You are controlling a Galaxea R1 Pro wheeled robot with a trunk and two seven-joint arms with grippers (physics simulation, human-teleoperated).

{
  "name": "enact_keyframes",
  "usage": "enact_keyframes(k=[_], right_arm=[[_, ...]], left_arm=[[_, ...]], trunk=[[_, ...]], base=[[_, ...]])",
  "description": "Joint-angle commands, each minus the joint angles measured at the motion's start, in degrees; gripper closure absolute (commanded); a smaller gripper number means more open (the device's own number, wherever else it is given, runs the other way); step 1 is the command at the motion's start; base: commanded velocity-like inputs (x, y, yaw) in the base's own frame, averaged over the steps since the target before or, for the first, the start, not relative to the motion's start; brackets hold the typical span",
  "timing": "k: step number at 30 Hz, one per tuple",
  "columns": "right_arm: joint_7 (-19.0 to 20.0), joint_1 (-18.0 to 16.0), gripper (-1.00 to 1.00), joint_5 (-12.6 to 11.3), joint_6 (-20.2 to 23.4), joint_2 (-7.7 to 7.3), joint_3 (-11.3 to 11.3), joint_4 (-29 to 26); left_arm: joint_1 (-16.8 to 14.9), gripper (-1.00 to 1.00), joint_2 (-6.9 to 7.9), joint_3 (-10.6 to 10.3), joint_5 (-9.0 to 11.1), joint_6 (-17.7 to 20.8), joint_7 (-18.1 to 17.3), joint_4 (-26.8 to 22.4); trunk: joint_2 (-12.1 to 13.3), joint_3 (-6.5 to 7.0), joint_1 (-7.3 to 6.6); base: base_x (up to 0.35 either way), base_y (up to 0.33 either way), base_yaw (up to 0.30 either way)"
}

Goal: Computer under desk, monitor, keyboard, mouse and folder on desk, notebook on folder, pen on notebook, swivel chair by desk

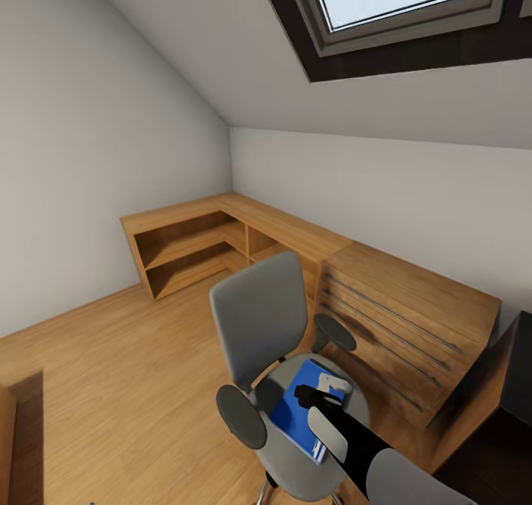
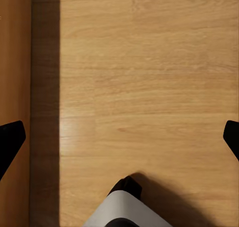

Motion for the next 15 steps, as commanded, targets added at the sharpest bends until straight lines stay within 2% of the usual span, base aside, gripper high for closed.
enact_keyframes(k=[1, 15], right_arm=[[-0.4, -0.1, -1.00, -0.1, 0.3, -0.03, 0.4, -0.1], [-0.6, -0.1, -1.00, -0.3, 0.6, -0.08, 0.2, 0.2]], left_arm=[[0.0, -1.00, 0.01, 0.1, 0.4, 0.3, 0.3, -0.2], [0.0, -1.00, 0.03, 0.4, 0.5, 0.2, 0.3, -0.3]], trunk=[[-0.1, -0.07, 0.01], [-0.1, -0.07, 0.01]], base=[[0.002, 0.001, 0.000], [0.000, 0.000, 0.000]])
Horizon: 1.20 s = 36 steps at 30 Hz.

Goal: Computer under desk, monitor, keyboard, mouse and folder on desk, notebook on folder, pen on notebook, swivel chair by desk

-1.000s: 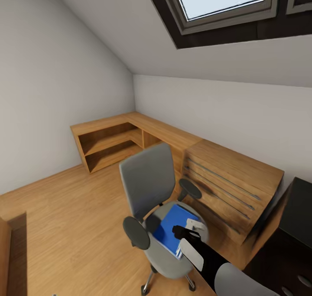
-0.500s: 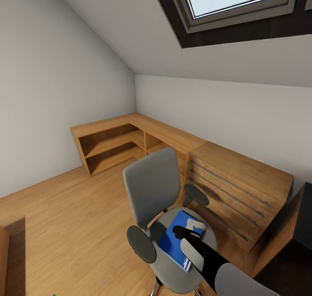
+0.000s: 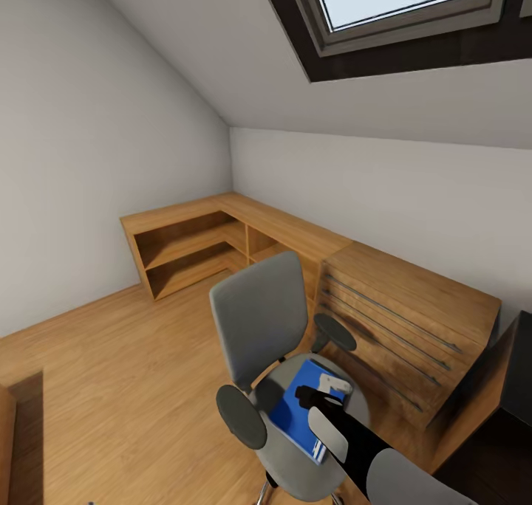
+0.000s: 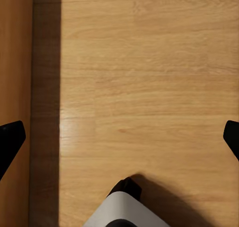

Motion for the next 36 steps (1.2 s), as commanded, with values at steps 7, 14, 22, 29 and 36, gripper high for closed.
enact_keyframes(k=[7, 14, 22, 29, 36], right_arm=[[-1.0, -0.1, -1.00, -0.2, 0.3, -0.02, 0.3, -0.1], [-7.6, -0.1, -1.00, -2.1, 0.5, 0.22, 0.5, 0.2], [-9.5, -0.1, -1.00, -2.7, 0.3, 0.18, 0.5, 0.1], [-9.3, -0.1, -1.00, -2.6, 0.1, 0.21, 0.7, 0.1], [-9.3, 0.0, -1.00, -2.6, 1.0, 0.92, 0.8, 0.2]], left_arm=[[0.0, -1.00, 0.04, 0.1, 0.4, 0.3, 0.3, -0.3], [0.0, -1.00, -0.12, 4.4, 2.4, 0.3, 0.3, -3.3], [5.6, -1.00, -0.09, 5.4, 3.7, 0.6, 0.1, -23.2], [9.7, -1.00, -0.18, 5.1, 3.5, 0.6, 0.2, -27.9], [9.8, -1.00, -0.19, 5.2, 3.7, 0.5, 0.3, -27.9]], trunk=[[-0.1, -0.07, 0.01], [-0.1, -0.07, 0.01], [-0.1, -0.07, 0.01], [-2.9, -1.32, 1.55], [-5.7, -2.58, 3.09]], base=[[0.000, 0.000, 0.000], [0.000, 0.000, 0.000], [0.000, 0.000, 0.000], [0.000, 0.000, 0.000], [0.000, 0.000, 0.000]])
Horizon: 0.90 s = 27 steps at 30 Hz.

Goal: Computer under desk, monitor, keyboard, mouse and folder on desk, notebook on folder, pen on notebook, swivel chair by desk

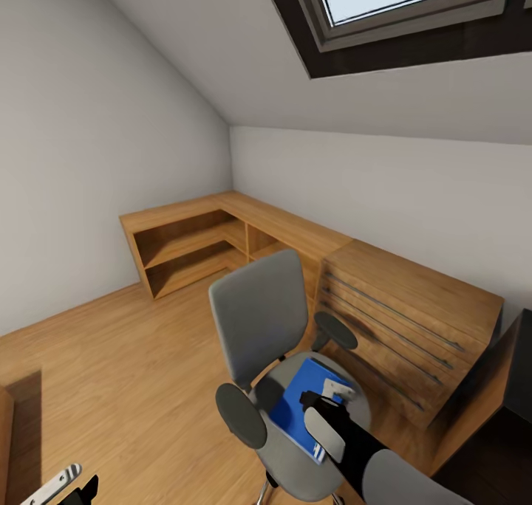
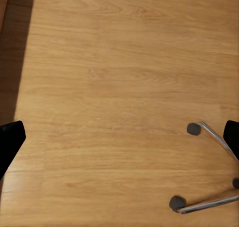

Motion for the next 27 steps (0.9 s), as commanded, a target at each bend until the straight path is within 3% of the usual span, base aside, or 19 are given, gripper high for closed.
enact_keyframes(k=[1, 5, 27], right_arm=[[-0.4, -0.1, -1.00, -0.1, 3.5, 0.20, 0.5, -0.1], [-0.4, -0.1, -1.00, -0.1, 9.8, 0.31, 0.5, -0.2], [-0.2, -0.1, -1.00, 0.2, 7.1, 0.22, 0.0, -0.1]], left_arm=[[0.0, -1.00, 0.02, 0.0, 0.4, 0.2, 0.3, -0.1], [0.0, -1.00, -0.02, 0.0, 0.4, 0.2, 0.3, -0.1], [0.0, -1.00, -0.06, -0.1, 0.3, 0.1, 0.6, 0.4]], trunk=[[-0.5, -0.25, 0.24], [-2.1, -0.97, 1.12], [-10.9, -4.91, 5.95]], base=[[0.000, 0.000, 0.000], [0.000, 0.000, 0.000], [0.000, 0.000, 0.000]])
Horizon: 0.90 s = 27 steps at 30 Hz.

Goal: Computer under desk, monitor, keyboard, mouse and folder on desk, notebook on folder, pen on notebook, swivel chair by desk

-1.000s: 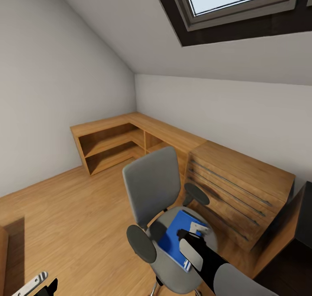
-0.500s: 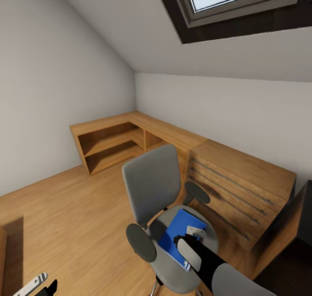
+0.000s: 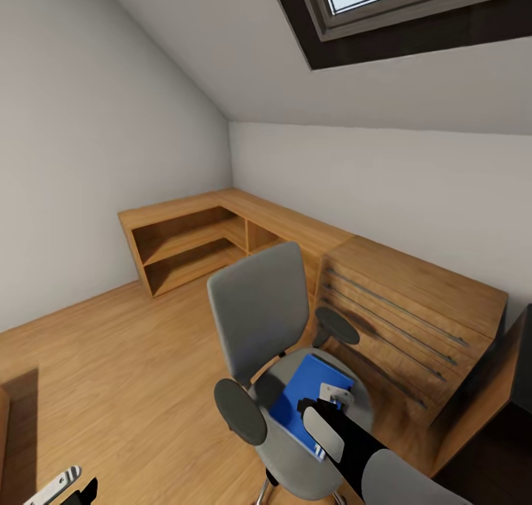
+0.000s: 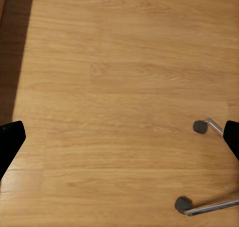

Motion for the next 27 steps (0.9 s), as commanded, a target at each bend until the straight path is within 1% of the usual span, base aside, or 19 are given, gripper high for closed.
enact_keyframes(k=[1, 3, 13, 19, 27], right_arm=[[-0.4, -0.1, -1.00, -0.1, 0.2, -0.03, 0.4, 0.0], [-0.4, -0.1, -1.00, -0.1, 0.1, -0.08, 0.3, 0.0], [-0.4, -0.1, -1.00, -0.2, 0.1, -0.07, 0.2, 0.2], [0.6, -0.1, -1.00, -0.4, 0.1, -0.03, 0.1, 3.9], [1.2, -0.1, -1.00, -0.3, 0.1, -0.03, 0.1, 4.5]], left_arm=[[0.0, -1.00, 0.01, 0.0, 0.3, 0.2, 0.3, 0.1], [0.0, -1.00, 0.01, 0.0, 0.0, 0.2, 0.2, 1.0], [0.0, -1.00, 0.01, 0.0, -0.1, 0.2, 0.2, 1.2], [0.0, -1.00, 0.01, 0.0, -0.1, 0.1, 0.2, 1.2], [0.0, -1.00, 0.01, 0.0, -0.2, 0.1, 0.1, 1.2]], trunk=[[-0.5, -0.24, 0.23], [-1.3, -0.60, 0.67], [-5.3, -2.39, 2.87], [-7.7, -3.47, 4.19], [-10.9, -4.91, 5.94]], base=[[0.000, 0.000, 0.000], [0.000, 0.000, 0.000], [0.000, 0.000, 0.000], [0.000, 0.000, 0.000], [0.000, 0.000, 0.000]])
